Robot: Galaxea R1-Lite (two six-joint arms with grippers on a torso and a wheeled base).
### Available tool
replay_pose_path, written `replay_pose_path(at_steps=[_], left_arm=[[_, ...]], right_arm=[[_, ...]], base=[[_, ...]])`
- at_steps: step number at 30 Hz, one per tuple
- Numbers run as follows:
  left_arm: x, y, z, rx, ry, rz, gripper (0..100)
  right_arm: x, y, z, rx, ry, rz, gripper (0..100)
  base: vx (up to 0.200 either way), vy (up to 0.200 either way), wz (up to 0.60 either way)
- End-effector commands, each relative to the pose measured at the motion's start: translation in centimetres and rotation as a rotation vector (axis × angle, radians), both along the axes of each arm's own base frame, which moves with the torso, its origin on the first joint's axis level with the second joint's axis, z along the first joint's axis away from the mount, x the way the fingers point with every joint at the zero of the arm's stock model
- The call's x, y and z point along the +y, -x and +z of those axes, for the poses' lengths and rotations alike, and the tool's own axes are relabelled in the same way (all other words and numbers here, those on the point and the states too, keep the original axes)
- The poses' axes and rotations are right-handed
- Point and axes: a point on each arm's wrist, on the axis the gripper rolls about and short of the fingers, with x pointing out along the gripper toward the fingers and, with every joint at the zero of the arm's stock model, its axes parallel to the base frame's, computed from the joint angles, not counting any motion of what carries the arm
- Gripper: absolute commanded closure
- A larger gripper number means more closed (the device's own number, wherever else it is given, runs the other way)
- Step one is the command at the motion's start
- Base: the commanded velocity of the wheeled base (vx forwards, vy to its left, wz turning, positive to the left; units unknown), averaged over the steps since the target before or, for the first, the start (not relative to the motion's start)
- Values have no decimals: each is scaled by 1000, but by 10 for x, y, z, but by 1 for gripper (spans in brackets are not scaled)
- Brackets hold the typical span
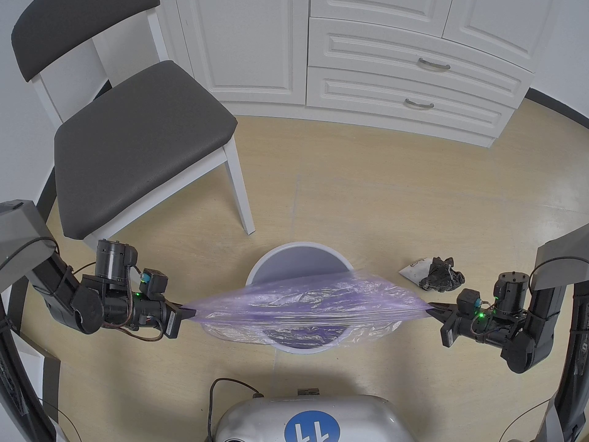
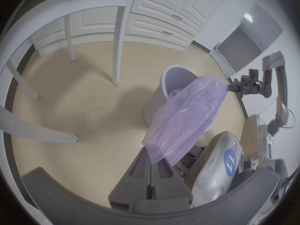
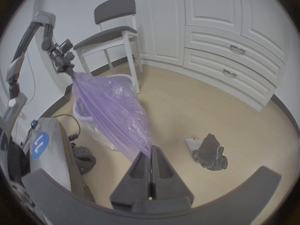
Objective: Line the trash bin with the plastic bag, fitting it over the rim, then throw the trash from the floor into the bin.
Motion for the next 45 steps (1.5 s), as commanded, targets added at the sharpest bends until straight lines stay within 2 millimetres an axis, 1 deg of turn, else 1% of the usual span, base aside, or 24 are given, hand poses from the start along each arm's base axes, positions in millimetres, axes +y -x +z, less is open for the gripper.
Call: replay_pose_path(at_steps=[1, 8, 16, 22, 24, 28, 30, 32, 33, 35, 37, 39, 42, 45], left_arm=[[6, 7, 18, -46, -1, -26, 100], [7, 11, 8, -40, -52, -76, 100], [6, 17, -4, 23, -89, -123, 100], [6, 19, -7, 52, -109, -147, 100], [6, 20, -8, 58, -116, -157, 100], [7, 23, -17, 82, -165, -224, 100], [6, 23, -22, 106, -166, -234, 100], [5, 23, -22, 108, -166, -236, 100], [5, 20, -29, 124, -165, -237, 100], [4, 17, -33, 128, -164, -238, 100], [2, 10, -40, 138, -163, -236, 100], [2, 4, -43, 132, -159, -229, 100], [1, -2, -43, 121, -129, -188, 100], [-3, -10, -36, 53, -62, -107, 100]], right_arm=[[0, 10, -4, 17, 34, 17, 100], [-3, 17, -9, 36, 75, 31, 100], [-3, 27, -12, 65, 98, 43, 100], [-1, 33, -14, 85, 106, 59, 100], [-1, 35, -16, 96, 114, 65, 100], [3, 39, -33, 149, 152, 104, 100], [3, 40, -36, 157, 157, 108, 100], [3, 39, -36, 157, 157, 108, 100], [3, 38, -36, 152, 156, 108, 100], [3, 37, -36, 146, 156, 107, 100], [4, 28, -38, 128, 150, 103, 100], [5, 17, -40, 102, 141, 88, 100], [6, 6, -40, 80, 112, 70, 100], [8, -8, -33, 58, 29, 28, 100]], base=[[0, 0, 0], [0, 0, 0], [0, 0, 0], [0, 0, 0], [0, 0, 0], [0, 0, 0], [0, 0, 0], [0, 0, 0], [0, 0, 0], [0, 0, 0], [0, 0, 0], [0, 0, 0], [0, 0, 0], [0, 0, 0]])
